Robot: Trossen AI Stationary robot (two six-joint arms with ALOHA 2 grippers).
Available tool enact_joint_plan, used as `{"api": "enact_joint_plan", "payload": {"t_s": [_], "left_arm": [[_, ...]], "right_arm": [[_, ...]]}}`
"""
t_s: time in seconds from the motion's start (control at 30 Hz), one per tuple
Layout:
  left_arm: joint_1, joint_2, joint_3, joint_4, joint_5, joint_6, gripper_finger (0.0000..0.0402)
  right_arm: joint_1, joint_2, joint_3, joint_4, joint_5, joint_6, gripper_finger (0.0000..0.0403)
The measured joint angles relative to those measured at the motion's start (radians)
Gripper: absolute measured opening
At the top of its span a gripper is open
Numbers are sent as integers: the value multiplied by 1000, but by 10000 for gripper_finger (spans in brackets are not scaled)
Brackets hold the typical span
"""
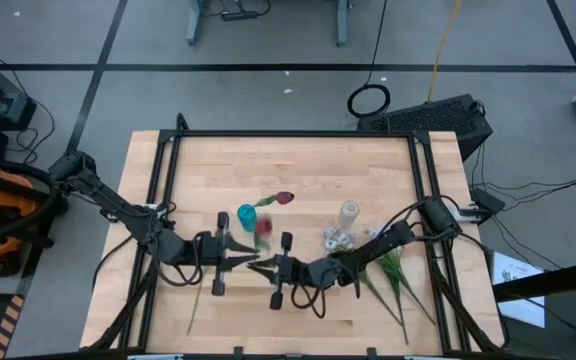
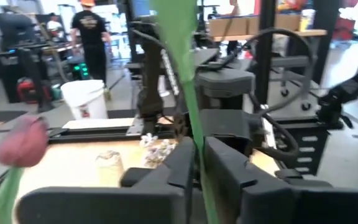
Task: Sort flowers into vase by color
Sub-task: Put the right red tulip into the blue vase
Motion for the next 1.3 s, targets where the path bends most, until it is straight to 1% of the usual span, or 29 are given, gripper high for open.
{"api": "enact_joint_plan", "payload": {"t_s": [0.07,0.2,0.3,0.37,0.47,0.57,0.8,0.97,1.13,1.2,1.3], "left_arm": [[-1,0,0,0,-28,-4,79],[-14,0,0,12,-99,-4,133],[-21,0,0,39,-160,-3,159],[-20,0,0,46,-173,-2,169],[-20,0,0,52,-174,-3,173],[-20,0,0,52,-174,-4,173],[-11,1,0,104,-177,-4,173],[5,2,0,104,-182,-5,173],[15,2,0,103,-148,-22,172],[15,2,0,103,-145,-28,164],[15,2,0,101,-136,-29,142]], "right_arm": [[0,0,0,-3,17,1,1],[0,0,0,-16,109,-1,1],[0,0,0,-19,170,-5,1],[0,0,0,-17,217,-6,0],[0,0,0,-18,286,-8,0],[0,0,0,-17,309,-23,0],[-4,0,0,-43,310,-23,0],[-5,0,0,-45,312,-16,0],[-7,0,0,-55,311,-6,0],[-11,0,0,-64,311,1,0],[-16,0,0,-65,310,3,0]]}}
